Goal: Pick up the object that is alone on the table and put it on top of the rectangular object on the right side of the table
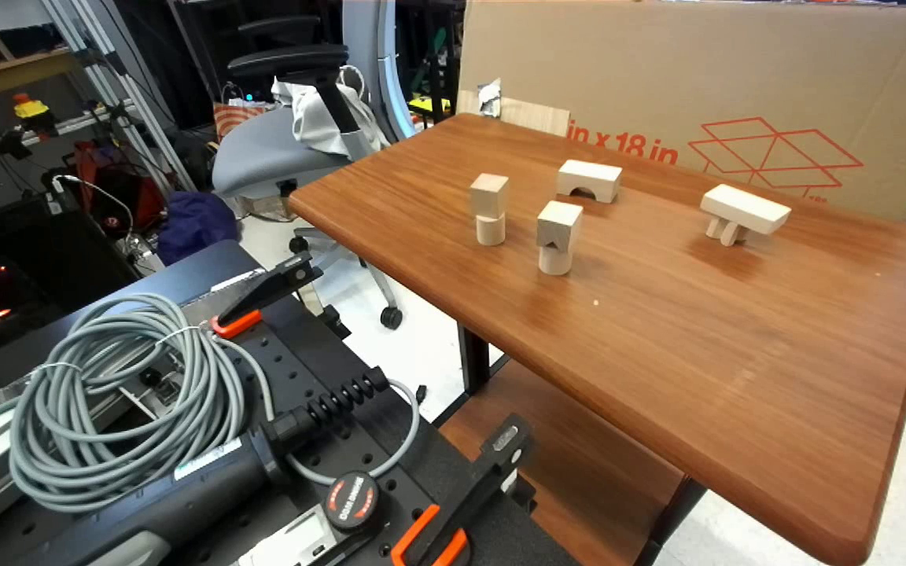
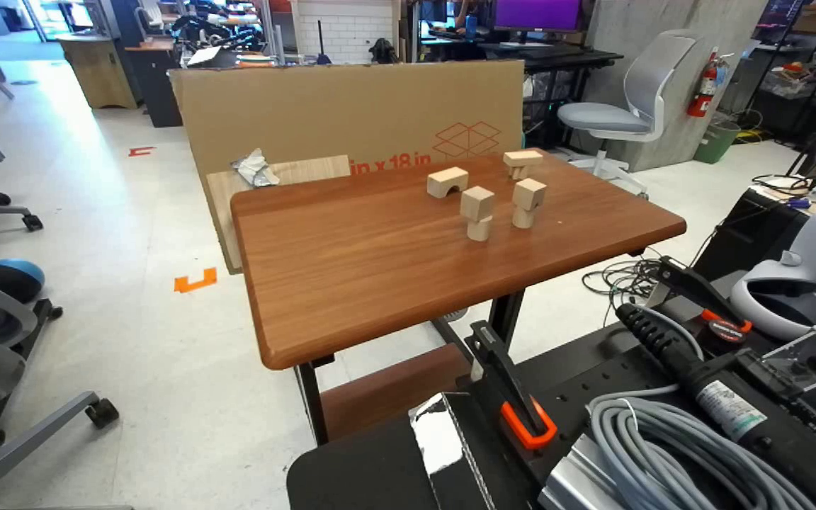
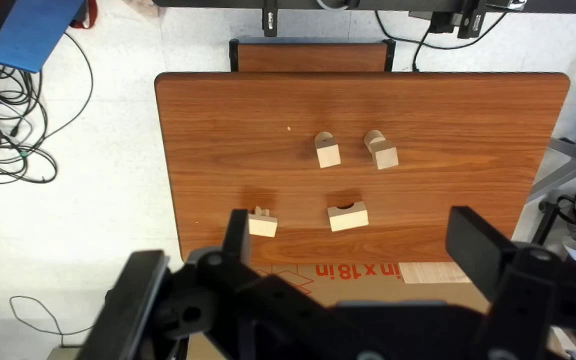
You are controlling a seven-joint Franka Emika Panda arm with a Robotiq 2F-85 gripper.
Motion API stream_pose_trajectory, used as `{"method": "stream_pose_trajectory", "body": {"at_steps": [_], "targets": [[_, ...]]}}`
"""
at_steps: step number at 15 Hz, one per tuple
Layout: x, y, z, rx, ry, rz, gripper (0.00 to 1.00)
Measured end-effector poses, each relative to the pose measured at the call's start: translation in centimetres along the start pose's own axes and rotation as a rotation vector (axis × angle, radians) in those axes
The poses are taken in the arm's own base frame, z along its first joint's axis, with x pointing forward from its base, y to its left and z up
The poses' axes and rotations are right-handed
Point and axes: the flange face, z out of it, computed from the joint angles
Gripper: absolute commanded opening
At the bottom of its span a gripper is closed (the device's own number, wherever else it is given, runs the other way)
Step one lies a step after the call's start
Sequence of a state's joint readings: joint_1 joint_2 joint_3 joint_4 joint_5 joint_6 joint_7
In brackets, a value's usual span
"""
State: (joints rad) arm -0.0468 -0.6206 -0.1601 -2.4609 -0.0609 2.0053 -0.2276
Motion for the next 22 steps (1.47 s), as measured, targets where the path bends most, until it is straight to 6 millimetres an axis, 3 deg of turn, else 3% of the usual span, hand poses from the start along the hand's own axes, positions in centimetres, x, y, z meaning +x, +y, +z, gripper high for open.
{"method": "stream_pose_trajectory", "body": {"at_steps": [5,10,15,22], "targets": [[0.0,-0.2,0.4,0.000,-0.008,-0.003,1.00],[1.4,-1.6,3.8,-0.008,-0.094,-0.030,1.00],[5.5,-3.6,9.0,-0.052,-0.189,-0.071,1.00],[13.3,-4.9,16.4,-0.090,-0.288,-0.109,1.00]]}}
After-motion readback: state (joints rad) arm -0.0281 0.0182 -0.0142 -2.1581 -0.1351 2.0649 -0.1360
